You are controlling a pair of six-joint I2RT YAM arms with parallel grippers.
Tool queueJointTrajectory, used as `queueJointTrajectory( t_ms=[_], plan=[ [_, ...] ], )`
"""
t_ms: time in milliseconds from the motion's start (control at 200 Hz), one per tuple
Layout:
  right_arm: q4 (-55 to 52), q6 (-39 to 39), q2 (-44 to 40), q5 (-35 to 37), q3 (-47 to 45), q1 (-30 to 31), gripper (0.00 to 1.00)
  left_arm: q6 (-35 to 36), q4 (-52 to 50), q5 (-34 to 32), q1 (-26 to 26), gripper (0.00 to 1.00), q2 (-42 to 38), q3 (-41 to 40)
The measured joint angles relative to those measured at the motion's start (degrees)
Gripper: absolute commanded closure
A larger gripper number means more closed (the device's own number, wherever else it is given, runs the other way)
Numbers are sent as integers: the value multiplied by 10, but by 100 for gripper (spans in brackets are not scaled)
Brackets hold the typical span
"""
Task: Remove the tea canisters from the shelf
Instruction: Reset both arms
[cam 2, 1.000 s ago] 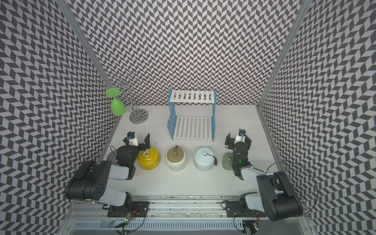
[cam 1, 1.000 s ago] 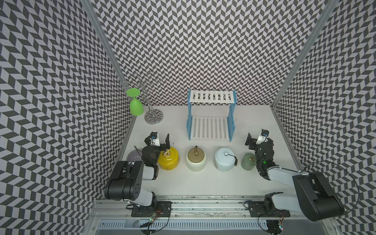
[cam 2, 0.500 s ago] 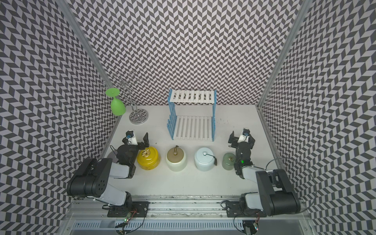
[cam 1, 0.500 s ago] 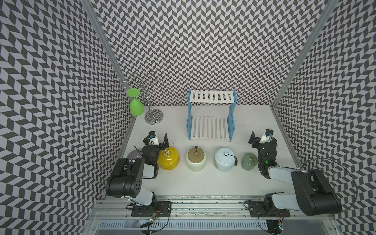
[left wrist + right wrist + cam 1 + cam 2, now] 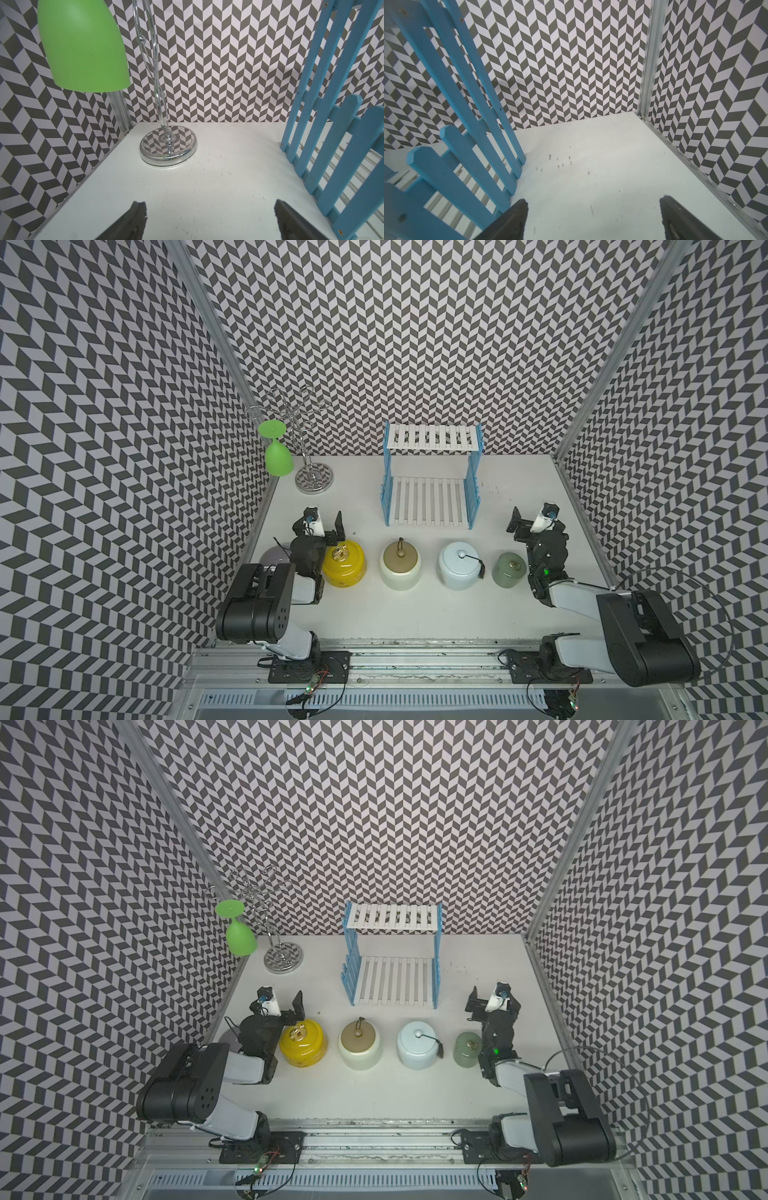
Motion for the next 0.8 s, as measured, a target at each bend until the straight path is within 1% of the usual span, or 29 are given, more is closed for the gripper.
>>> queueJointTrajectory(
  t_ms=[245,376,441,546,681,731,801],
  plan=[
    [-1,-2,-56,-5,-16,0,0,0,0,0,0,0,0,0],
    [23,-4,-56,-5,-34,0,0,0,0,0,0,0,0,0],
    [52,-6,-35,-4,-48,0,0,0,0,0,0,0,0,0],
    [117,-8,32,-3,-71,0,0,0,0,0,0,0,0,0],
    [242,-7,132,1,-104,0,0,0,0,0,0,0,0,0],
    [269,-10,145,2,-107,0,0,0,0,0,0,0,0,0],
    [274,-10,141,2,-104,-1,0,0,0,0,0,0,0,0]
  ],
)
